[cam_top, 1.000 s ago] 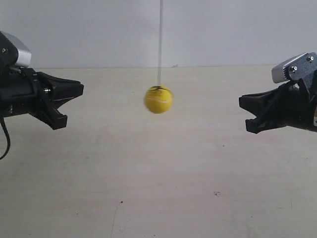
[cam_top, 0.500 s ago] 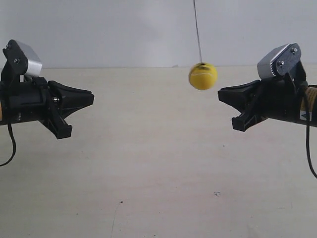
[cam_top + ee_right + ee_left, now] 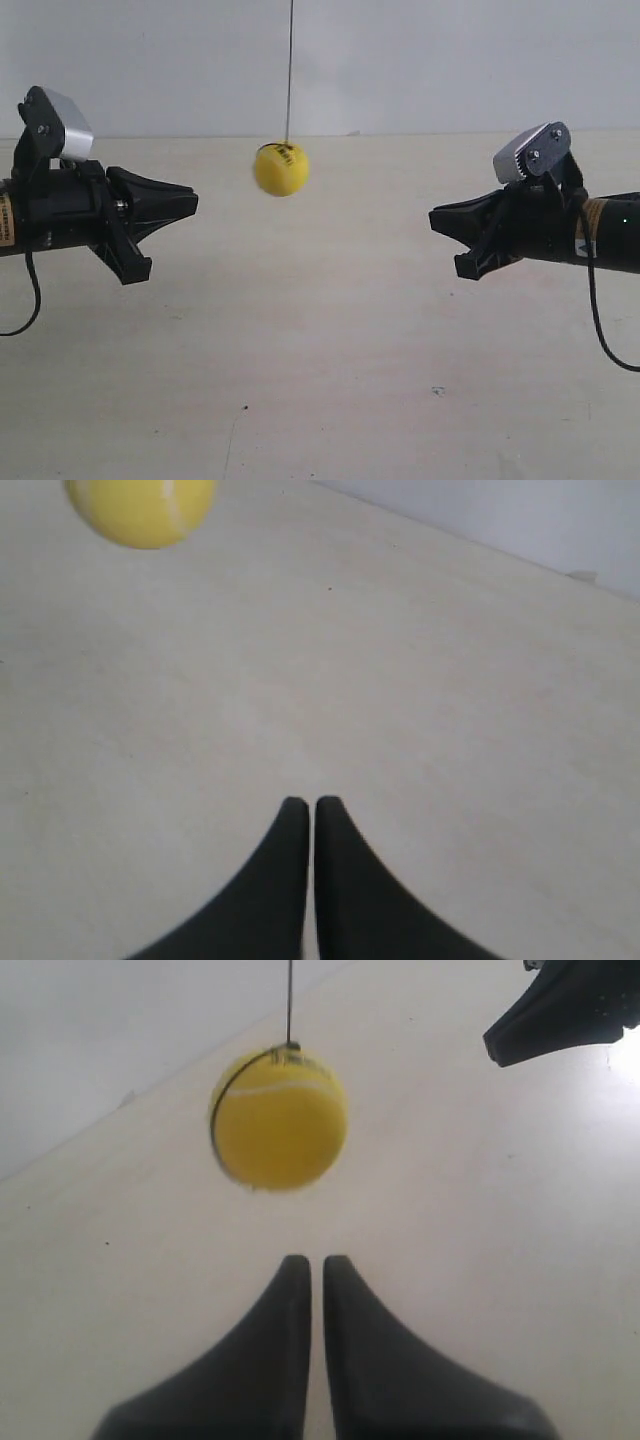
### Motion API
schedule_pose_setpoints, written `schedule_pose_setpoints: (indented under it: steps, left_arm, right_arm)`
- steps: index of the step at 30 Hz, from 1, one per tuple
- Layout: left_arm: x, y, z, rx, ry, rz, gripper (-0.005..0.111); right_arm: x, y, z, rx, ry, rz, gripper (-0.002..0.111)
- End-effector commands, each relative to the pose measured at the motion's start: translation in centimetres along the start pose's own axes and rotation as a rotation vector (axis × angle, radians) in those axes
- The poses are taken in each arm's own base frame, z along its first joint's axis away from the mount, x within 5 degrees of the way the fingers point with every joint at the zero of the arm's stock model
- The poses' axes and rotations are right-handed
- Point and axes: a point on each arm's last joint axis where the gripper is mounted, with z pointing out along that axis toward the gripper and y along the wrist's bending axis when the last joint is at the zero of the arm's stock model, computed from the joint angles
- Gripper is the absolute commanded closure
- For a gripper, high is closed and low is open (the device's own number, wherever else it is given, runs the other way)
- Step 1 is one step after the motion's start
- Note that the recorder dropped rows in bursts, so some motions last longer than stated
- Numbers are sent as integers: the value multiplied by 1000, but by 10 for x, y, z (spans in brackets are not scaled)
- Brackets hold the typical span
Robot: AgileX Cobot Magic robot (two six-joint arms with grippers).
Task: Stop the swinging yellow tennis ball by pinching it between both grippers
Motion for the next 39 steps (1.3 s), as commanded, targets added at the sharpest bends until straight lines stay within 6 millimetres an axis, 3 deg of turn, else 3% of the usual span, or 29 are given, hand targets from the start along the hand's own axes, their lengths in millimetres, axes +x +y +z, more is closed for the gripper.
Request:
schedule_pose_setpoints:
  steps: [1,8,15,39]
  left_arm:
    - [2,8,8,3,-5,-2,102]
    - [10,12,15,14,6,-31,102]
    - [5,5,15,96,-45,-9,102]
    - [1,-2,15,162,-90,-4,102]
  right_arm:
    - [-7,2,1,-35,-62,-11,108]
    - [-18,5,5,-76,-117,-9,108]
    - [-21,16,14,-116,-109,-49,108]
    - [-28,13,15,-111,-129,-65,108]
